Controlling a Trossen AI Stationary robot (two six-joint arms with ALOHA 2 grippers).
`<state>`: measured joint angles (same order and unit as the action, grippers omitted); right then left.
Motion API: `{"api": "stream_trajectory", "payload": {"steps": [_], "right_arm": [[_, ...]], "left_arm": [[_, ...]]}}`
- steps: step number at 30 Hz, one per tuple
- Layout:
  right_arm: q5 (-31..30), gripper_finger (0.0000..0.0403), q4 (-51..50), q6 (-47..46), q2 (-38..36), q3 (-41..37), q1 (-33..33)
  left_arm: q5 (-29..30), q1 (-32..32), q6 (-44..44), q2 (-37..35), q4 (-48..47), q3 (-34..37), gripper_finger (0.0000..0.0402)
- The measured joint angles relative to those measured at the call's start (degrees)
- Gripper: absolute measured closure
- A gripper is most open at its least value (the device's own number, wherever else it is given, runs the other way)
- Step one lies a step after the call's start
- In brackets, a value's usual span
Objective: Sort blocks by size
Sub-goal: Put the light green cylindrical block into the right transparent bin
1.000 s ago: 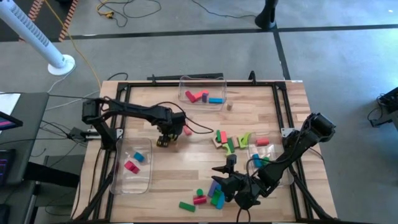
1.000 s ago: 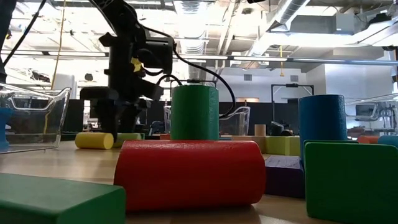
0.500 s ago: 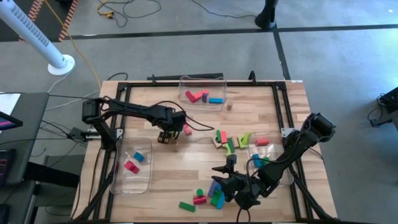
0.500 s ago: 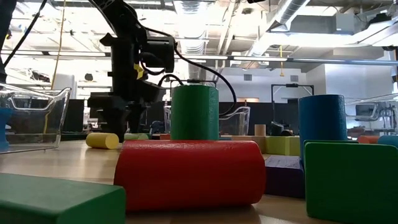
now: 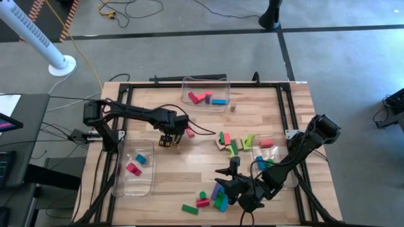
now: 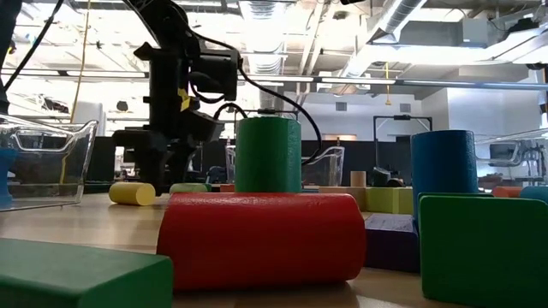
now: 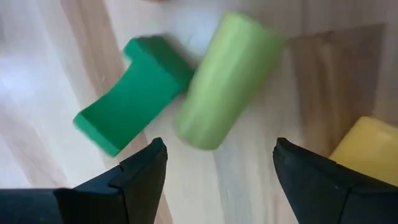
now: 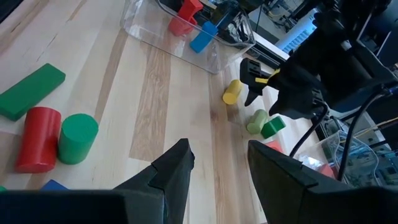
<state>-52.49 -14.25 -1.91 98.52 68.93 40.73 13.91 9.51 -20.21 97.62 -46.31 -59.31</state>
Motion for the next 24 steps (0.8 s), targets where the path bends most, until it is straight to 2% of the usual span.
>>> {"api": "stream_trajectory", "payload": {"steps": [7,13,24], "right_arm": [[0.0,0.0212,0.2,0.0,0.0,0.0,0.0],[0.0,0.0212,0.2,0.0,0.0,0.0,0.0],[0.0,0.0212,0.2,0.0,0.0,0.0,0.0]], "left_arm": [[0.7,-0.8,-2.4,0.0,5.3,0.0,0.0120],[-6.8,-0.5,-2.4,0.0,4.7,0.0,0.0120],[-7.6,-0.5,-1.0,0.0,3.7,0.0,0.0120]]}}
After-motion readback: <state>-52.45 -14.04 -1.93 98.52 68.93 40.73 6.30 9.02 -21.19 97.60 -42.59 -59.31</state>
